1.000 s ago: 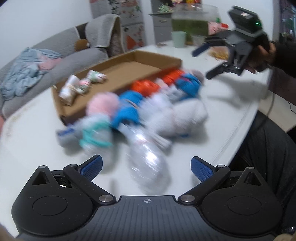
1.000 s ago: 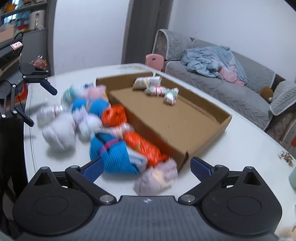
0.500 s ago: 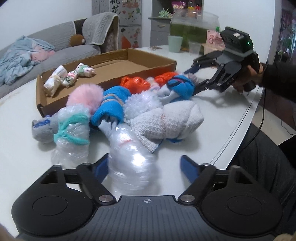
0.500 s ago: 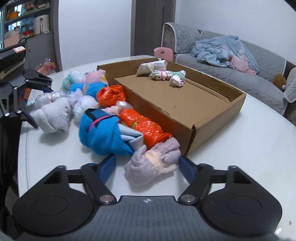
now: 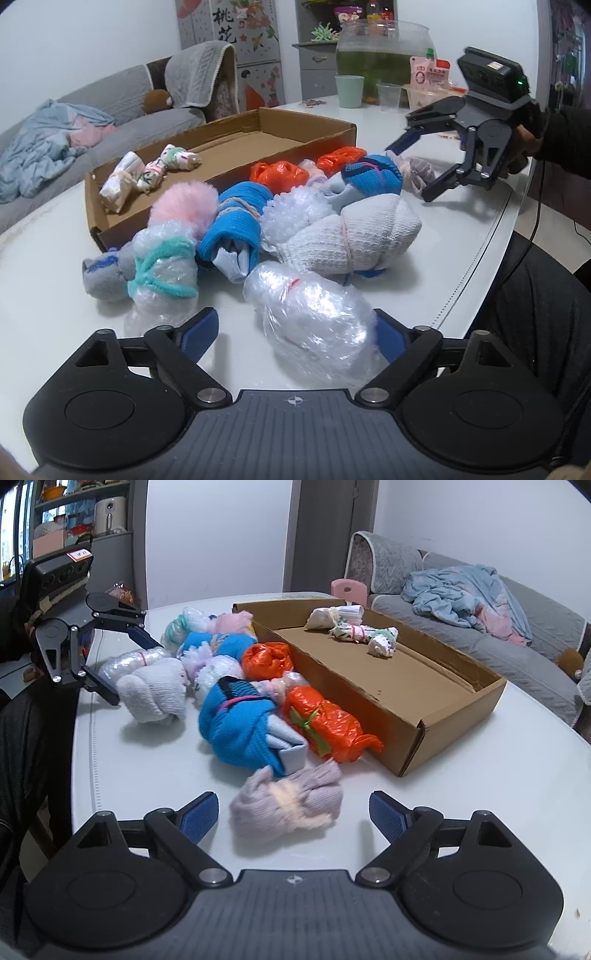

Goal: Organize objects
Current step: 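Move both tools back over the pile of bundles, then grasp the plastic-wrapped bundle with left tool while right tool grasps lilac towel bundle, then carry both bundles into the box and open both tools to release them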

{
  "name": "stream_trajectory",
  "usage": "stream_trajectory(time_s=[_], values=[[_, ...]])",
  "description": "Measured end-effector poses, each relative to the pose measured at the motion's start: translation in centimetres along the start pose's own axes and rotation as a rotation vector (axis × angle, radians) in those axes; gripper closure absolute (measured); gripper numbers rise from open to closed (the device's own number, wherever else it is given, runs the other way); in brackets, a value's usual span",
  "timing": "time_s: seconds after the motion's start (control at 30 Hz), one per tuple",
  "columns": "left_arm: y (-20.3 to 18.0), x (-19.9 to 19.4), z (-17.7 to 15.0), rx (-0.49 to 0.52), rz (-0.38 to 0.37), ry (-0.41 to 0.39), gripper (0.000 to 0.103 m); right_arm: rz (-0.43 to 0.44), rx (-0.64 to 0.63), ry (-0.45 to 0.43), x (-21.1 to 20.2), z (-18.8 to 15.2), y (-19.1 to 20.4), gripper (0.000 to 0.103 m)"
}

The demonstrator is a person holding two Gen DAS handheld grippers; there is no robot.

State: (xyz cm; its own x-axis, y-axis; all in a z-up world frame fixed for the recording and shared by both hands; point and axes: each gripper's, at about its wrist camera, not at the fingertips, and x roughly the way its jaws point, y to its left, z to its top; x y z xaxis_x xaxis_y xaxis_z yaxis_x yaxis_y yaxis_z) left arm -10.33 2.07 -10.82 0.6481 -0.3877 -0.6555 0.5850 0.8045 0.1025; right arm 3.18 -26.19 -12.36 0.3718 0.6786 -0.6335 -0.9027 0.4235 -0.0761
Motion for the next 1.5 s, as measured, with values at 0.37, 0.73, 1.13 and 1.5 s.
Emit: stream_trajectory(time_s=[0.37,0.73,1.13,1.5], values=[[0.0,0.7,0.4,0.035,-0.019,-0.017,0.01,0.039,-0.013,-0.008,0.3,0.0,-0.6,0.031],[-0.5,-0.1,-0.2,-0.022,-0.035,-0.051,0.036,0.013,0.019,-0.017,-0.4,-0.2,-0.2,0.05],[0.9,-4.6,2.4,-0.036,-0.01,-0.081,0.036,-0.042,0.028,-0.07,-4.3,2.6,-0.7,0.051],[4.4,-6.2,11.7,0.003,0.059,-0.138,0.036,-0.118,-0.081,-0.136,-6.8,9.9,-4.0,0.051]])
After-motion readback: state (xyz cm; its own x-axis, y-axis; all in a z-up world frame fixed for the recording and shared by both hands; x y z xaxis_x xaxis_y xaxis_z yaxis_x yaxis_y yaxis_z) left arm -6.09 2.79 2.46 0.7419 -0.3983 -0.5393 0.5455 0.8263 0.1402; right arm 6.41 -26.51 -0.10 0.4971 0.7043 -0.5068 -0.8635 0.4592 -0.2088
